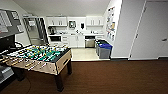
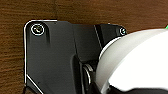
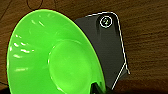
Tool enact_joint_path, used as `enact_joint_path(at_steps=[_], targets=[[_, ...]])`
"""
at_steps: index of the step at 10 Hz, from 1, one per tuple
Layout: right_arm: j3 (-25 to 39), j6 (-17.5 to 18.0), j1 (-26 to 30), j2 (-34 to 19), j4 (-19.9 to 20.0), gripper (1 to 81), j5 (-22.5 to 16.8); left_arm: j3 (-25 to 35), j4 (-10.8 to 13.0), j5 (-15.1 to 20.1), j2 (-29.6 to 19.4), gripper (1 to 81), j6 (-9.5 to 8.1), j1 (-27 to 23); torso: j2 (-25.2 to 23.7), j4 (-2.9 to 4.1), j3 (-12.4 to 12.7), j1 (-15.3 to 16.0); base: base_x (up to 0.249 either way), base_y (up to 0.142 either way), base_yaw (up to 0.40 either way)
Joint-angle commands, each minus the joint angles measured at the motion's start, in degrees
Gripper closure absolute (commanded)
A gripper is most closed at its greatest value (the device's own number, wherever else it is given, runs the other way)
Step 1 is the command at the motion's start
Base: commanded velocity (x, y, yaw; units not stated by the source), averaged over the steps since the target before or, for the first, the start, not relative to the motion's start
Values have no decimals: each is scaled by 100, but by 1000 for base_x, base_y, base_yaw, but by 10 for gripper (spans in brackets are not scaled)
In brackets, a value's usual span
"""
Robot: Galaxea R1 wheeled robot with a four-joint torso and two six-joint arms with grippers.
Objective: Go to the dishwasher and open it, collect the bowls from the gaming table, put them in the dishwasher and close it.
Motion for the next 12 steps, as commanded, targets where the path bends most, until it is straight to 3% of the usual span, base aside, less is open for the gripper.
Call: enact_joint_path(at_steps=[1, 5, 12], targets=[[17, -31, 326, -70, -20, 811, -414, 114, 64, 48, -51, 811, 53, -308, 0, 0, 0, 0, 157, 0, 0], [17, -31, 308, -70, -20, 811, -370, 114, 73, 48, -33, 811, 53, -299, 0, 0, 0, 2, 167, 0, 0], [17, -31, 308, -61, -20, 811, -361, 123, 73, 48, -42, 811, 53, -308, 0, 0, 0, 2, 173, -57, 0]])
